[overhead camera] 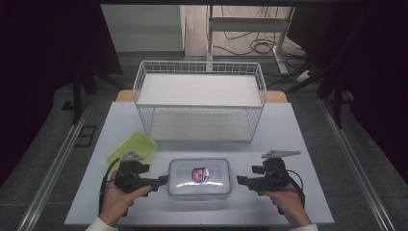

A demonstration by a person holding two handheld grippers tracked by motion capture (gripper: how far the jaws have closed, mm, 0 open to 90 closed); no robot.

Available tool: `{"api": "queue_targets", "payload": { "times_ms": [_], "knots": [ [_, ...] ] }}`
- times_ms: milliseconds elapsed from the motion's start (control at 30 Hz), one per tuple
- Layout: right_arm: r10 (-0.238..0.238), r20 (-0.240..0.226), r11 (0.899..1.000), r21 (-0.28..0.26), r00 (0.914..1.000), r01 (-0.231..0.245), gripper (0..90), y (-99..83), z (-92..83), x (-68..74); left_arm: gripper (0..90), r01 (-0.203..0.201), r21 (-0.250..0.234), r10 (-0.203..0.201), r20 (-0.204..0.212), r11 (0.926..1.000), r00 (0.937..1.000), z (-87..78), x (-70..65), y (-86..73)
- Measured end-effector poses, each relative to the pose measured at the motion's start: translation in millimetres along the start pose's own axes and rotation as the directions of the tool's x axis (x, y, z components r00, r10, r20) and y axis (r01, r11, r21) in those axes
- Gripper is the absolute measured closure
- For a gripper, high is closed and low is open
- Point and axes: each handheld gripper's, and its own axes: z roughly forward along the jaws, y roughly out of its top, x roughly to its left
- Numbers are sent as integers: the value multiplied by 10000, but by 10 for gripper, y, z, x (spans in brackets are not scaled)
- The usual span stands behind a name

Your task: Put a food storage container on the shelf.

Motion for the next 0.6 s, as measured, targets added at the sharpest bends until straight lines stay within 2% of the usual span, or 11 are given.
{"api": "queue_targets", "payload": {
  "times_ms": [133,233,333,433,500,567,600],
  "knots": [
    [-2,-201,10000,-37,9998,2,210,12,41,19,101,219,82,-222,345,9997,9992,71,-60,65],
    [3,-291,10000,-53,9996,-4,216,16,55,28,98,577,204,-590,731,9981,9956,127,-63,86],
    [43,-285,10000,-48,9996,-44,217,18,58,27,98,739,303,-760,772,9968,9941,173,-56,90],
    [72,-267,9999,-85,9996,-75,217,21,52,20,100,1563,523,-1617,1218,9863,9793,239,47,74],
    [88,-253,9999,-92,9996,-90,217,21,51,11,104,1687,607,-1749,1184,9838,9774,264,76,49],
    [87,-244,9999,-82,9997,-89,217,20,60,5,108,1875,781,-1968,1371,9792,9708,298,96,10],
    [97,-217,9999,-66,9997,-99,217,21,64,3,110,1908,833,-2008,1347,9781,9703,311,95,-5]
  ]
}}
